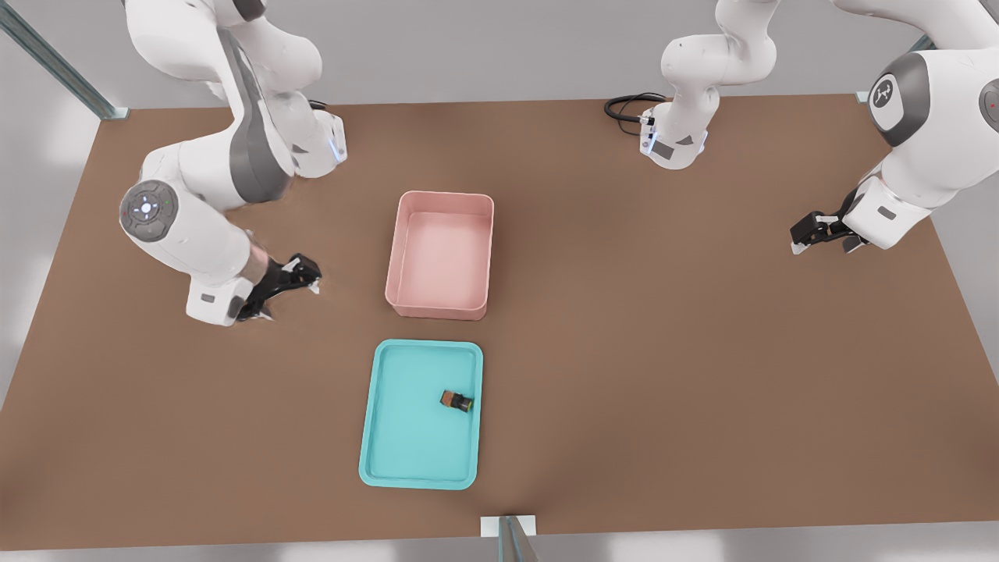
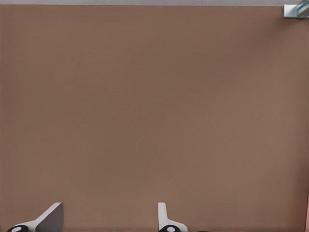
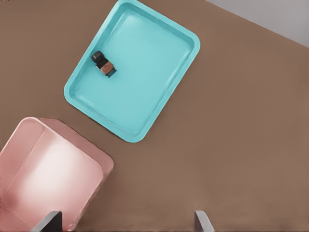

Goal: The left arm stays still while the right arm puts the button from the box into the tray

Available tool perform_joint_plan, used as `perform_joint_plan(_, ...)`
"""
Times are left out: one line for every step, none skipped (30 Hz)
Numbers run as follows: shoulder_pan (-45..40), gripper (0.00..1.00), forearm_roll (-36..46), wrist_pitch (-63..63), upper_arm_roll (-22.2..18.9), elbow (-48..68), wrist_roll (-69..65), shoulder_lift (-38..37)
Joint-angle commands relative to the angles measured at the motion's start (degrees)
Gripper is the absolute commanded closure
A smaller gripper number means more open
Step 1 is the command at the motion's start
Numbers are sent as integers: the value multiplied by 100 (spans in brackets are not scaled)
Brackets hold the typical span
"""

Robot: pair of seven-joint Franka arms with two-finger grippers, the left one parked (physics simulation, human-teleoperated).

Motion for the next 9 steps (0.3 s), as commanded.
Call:
perform_joint_plan(-104, 0, -29, -1359, -7, -184, 2033, -407)
perform_joint_plan(-315, 0, -91, -1508, 10, -97, 2068, -346)
perform_joint_plan(-333, 0, -240, -1666, 1, 71, 2121, -337)
perform_joint_plan(-350, 0, -284, -1755, 1, 97, 2446, -337)
perform_joint_plan(-350, 0, -592, -1781, 10, 369, 2438, -170)
perform_joint_plan(-421, 0, -601, -1790, 10, 580, 2429, -161)
perform_joint_plan(-412, 0, -618, -1790, 19, 589, 2438, -161)
perform_joint_plan(-412, 0, -618, -1790, 19, 589, 2429, -161)
perform_joint_plan(-421, 0, -636, -1860, 19, 598, 2429, -161)
